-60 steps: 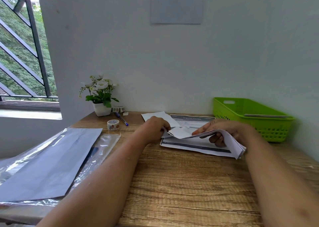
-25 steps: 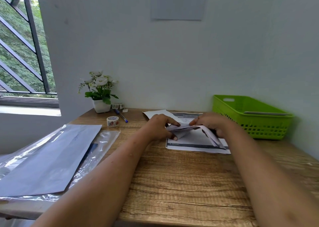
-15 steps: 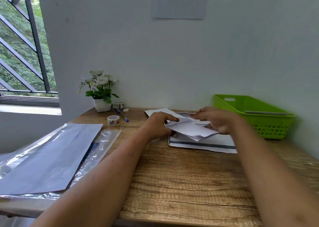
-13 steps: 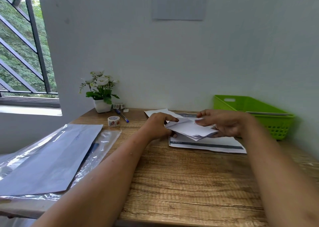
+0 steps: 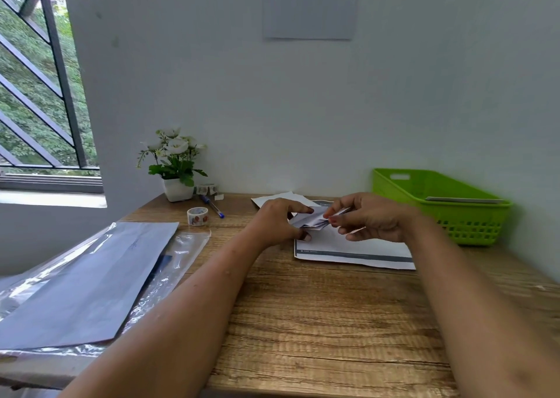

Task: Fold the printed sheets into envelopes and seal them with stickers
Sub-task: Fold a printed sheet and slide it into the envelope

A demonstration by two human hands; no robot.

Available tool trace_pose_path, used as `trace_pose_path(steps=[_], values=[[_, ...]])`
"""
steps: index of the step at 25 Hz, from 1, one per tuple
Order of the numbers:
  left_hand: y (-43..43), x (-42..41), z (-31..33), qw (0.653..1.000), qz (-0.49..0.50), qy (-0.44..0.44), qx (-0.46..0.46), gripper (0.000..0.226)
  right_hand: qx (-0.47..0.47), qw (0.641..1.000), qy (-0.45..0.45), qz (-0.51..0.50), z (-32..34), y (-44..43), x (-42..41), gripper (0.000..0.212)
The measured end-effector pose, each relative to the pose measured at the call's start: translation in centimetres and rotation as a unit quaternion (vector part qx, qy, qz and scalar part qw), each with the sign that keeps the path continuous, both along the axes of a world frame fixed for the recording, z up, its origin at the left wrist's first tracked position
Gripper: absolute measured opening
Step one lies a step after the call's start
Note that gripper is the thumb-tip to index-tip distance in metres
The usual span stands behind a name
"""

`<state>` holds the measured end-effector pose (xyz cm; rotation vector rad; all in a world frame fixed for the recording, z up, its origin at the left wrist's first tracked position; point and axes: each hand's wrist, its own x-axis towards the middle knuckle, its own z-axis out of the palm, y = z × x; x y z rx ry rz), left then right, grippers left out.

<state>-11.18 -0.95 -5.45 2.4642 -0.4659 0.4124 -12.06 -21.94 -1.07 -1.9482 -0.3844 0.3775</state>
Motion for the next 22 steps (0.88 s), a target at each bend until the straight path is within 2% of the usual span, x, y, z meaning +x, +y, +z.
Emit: trace_pose_path(steps=[2,5,6,10,13,16,19,22], values=[[-0.1,-0.2,0.1,1.000,-0.002,-0.006,-0.007,0.058,-0.065,0.991,-0.098,-0.061,-1.1,1.1,0.6,0.015],[-0.3,-0.5,0.3,1.000,-0.007,-0.010,0.003,0.056,-0.117,0.955,-0.245,-0.122,-2.3,2.1,1.1,0.028],[-0.4,-0.5,0.3,1.000,-0.007,-0.008,0.009,0.056,-0.128,0.952,-0.252,-0.120,-2.3,2.1,1.0,0.029],[-0.4,-0.6,0.4,1.000,-0.008,0.011,0.011,0.059,-0.130,0.974,-0.166,-0.077,-1.4,0.9,0.9,0.019],[-0.4,-0.7,0.5,1.000,-0.013,0.019,0.018,0.059,-0.165,0.951,-0.235,-0.116,-1.8,0.5,1.7,0.018],[-0.7,-0.9,0.7,0.999,-0.026,0.021,0.026,0.059,-0.180,0.925,-0.286,-0.171,-2.6,1.3,2.4,0.049],[-1.4,-1.1,0.9,0.998,-0.044,0.017,0.040,0.060,-0.167,0.939,-0.268,-0.137,-2.8,1.6,2.4,0.080],[-1.7,-1.0,0.8,0.997,-0.050,0.009,0.063,0.061,-0.182,0.958,-0.208,-0.072,-2.3,0.8,2.0,0.077]])
